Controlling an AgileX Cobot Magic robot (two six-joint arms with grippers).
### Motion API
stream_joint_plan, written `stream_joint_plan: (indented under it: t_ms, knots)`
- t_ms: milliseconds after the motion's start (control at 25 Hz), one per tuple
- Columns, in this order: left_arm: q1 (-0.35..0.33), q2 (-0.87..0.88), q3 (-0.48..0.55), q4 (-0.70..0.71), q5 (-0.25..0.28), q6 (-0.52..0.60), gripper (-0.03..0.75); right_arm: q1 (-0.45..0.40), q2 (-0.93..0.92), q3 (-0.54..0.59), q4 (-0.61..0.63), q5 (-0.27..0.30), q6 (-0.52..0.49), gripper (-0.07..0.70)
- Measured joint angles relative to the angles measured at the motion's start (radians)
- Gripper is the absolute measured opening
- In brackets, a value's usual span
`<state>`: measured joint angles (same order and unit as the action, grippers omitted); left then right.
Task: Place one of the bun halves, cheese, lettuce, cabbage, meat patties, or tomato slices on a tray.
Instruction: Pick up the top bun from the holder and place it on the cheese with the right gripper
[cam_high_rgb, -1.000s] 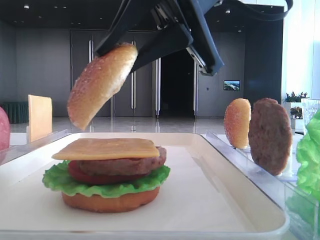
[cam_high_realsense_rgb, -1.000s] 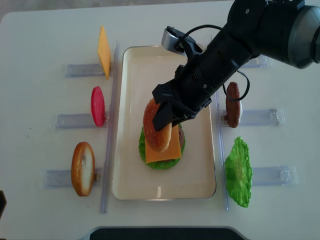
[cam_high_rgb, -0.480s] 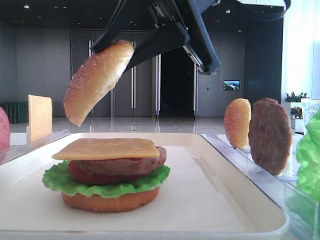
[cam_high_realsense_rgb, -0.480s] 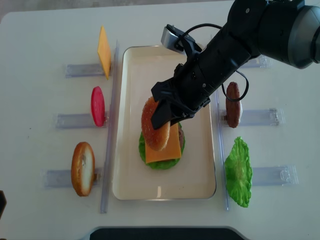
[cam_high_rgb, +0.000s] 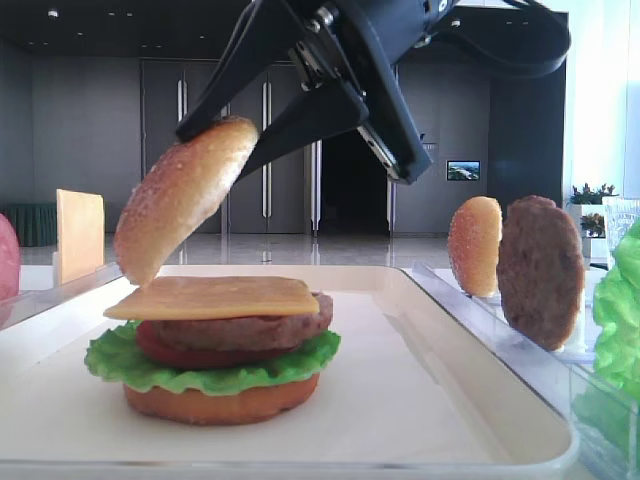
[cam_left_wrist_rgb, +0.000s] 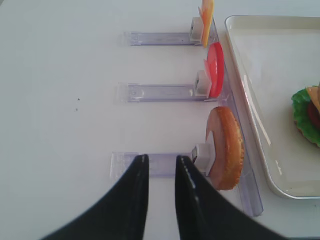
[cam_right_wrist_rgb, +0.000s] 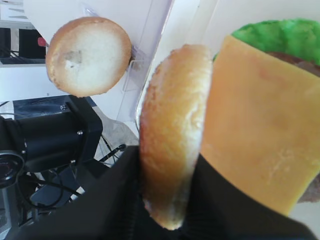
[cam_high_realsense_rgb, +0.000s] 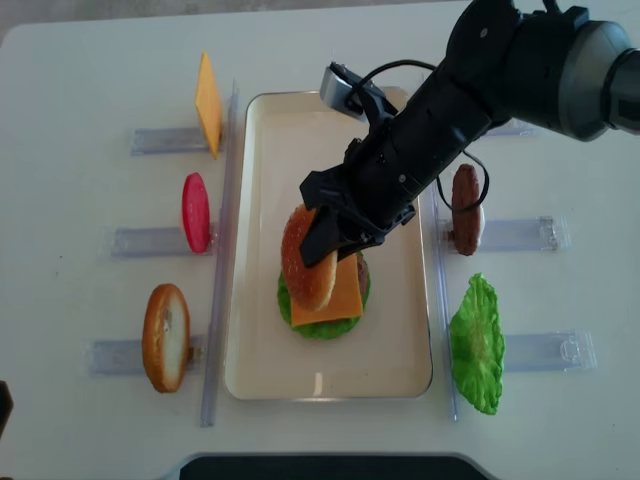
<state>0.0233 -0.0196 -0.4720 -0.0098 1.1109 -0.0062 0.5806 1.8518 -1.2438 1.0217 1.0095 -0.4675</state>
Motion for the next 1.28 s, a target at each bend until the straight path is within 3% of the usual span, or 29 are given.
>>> stream_joint_plan:
  t_ms: [160, 1280]
  knots:
    - [0.000, 0.000, 0.000, 0.000, 0.000, 0.000, 0.140, -0.001, 0.007, 0.000, 0.040, 0.001, -0.028, 0.192]
    - [0.000, 0.000, 0.000, 0.000, 0.000, 0.000, 0.140, -0.002, 0.022, 0.000, 0.010, 0.007, -0.056, 0.192]
